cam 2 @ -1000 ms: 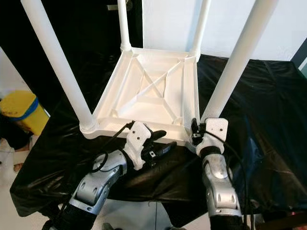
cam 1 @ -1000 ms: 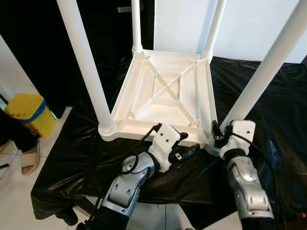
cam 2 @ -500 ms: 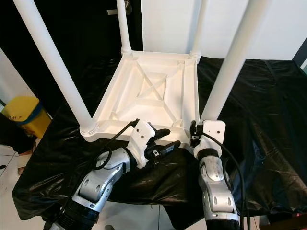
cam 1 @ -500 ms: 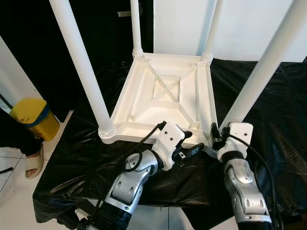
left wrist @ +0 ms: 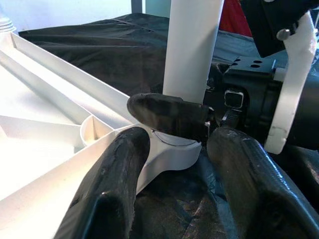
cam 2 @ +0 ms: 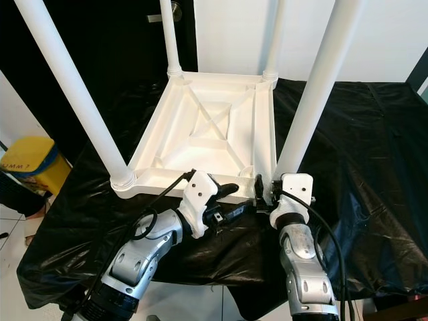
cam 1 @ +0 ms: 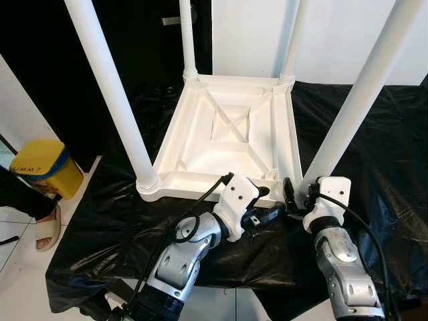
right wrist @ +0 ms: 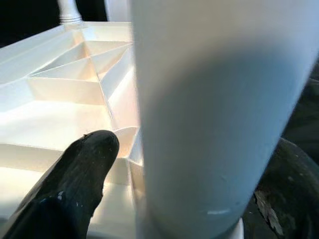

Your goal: Building children table

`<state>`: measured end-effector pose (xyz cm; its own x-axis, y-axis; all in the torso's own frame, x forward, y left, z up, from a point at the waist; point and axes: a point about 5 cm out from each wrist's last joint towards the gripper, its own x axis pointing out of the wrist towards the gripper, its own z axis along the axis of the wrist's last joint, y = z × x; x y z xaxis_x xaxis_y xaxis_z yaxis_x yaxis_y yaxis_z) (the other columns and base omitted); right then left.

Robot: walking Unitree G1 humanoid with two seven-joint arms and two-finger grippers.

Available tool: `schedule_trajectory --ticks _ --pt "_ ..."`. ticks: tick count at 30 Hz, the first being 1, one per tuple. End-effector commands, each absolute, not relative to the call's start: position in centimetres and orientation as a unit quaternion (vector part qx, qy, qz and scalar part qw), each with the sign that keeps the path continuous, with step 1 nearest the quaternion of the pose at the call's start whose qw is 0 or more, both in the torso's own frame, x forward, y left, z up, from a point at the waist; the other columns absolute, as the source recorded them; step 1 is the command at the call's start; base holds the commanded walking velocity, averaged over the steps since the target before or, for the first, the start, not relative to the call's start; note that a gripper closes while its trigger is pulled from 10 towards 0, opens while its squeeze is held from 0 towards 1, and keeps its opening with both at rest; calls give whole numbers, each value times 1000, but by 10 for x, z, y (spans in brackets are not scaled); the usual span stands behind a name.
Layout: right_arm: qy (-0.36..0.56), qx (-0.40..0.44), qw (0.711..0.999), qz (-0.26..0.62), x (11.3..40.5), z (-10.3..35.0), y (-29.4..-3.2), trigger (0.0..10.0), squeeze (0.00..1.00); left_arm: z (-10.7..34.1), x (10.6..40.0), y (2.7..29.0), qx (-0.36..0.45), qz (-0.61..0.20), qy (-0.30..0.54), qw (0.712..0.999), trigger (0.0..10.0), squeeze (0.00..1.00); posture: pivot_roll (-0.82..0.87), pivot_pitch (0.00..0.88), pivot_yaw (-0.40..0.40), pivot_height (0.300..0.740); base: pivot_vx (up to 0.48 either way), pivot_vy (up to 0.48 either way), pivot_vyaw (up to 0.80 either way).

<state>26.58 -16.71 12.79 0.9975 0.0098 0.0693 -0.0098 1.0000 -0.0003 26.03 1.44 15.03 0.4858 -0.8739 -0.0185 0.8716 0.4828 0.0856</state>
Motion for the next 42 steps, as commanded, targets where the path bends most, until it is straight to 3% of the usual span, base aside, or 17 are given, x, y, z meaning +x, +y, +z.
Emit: schedule_trajectory --ticks 1,3,7,9,10,11,12,18,19,21,22,32,42 --pt "-36 -7 998 48 265 129 -172 10000 0 147 261 14 41 -493 -9 869 10000 0 -277 61 36 740 0 0 0" --pt "-36 -7 998 48 265 129 -172 10000 0 147 261 14 41 -493 -9 869 10000 0 -277 61 36 740 0 0 0" --pt "-36 -54 985 161 278 133 -182 10000 0 148 263 11 40 -504 -9 863 10000 0 -313 81 74 740 0 0 0" --pt "-35 -66 982 174 282 132 -183 10000 0 148 263 12 41 -507 -8 861 10000 0 -317 87 87 740 0 0 0" --pt "-34 -70 981 179 284 131 -184 2353 0 148 263 12 42 -511 -8 859 10000 0 -317 88 89 740 0 0 0" --pt "-34 -70 981 179 284 131 -184 2353 0 148 263 12 42 -511 -8 859 10000 0 -317 88 89 740 0 0 0" --pt "-35 -71 981 177 285 131 -184 0 0 148 263 13 43 -514 -7 857 10000 0 -318 91 101 740 0 0 0" --pt "-40 -61 983 171 283 131 -183 0 0 148 262 14 48 -528 -1 848 10000 0 -344 103 139 740 0 0 0" --pt "-38 -59 983 170 281 130 -184 4078 0 148 262 12 49 -534 -1 844 10000 0 -357 106 151 740 0 0 0" --pt "-36 -58 983 170 280 130 -184 4078 0 148 262 11 49 -538 -1 842 10000 0 -361 107 154 740 0 0 0" --pt "-34 -55 983 170 279 128 -184 10000 0 148 262 9 49 -544 0 838 10000 0 -382 111 168 740 0 0 0" --pt "-35 -58 984 167 275 123 -188 10000 0 148 260 0 52 -581 3 813 10000 0 -449 118 217 740 0 0 0" --pt "-40 -63 985 154 271 126 -191 10000 0 149 259 -5 51 -598 4 800 10000 0 -451 112 216 740 0 0 0"
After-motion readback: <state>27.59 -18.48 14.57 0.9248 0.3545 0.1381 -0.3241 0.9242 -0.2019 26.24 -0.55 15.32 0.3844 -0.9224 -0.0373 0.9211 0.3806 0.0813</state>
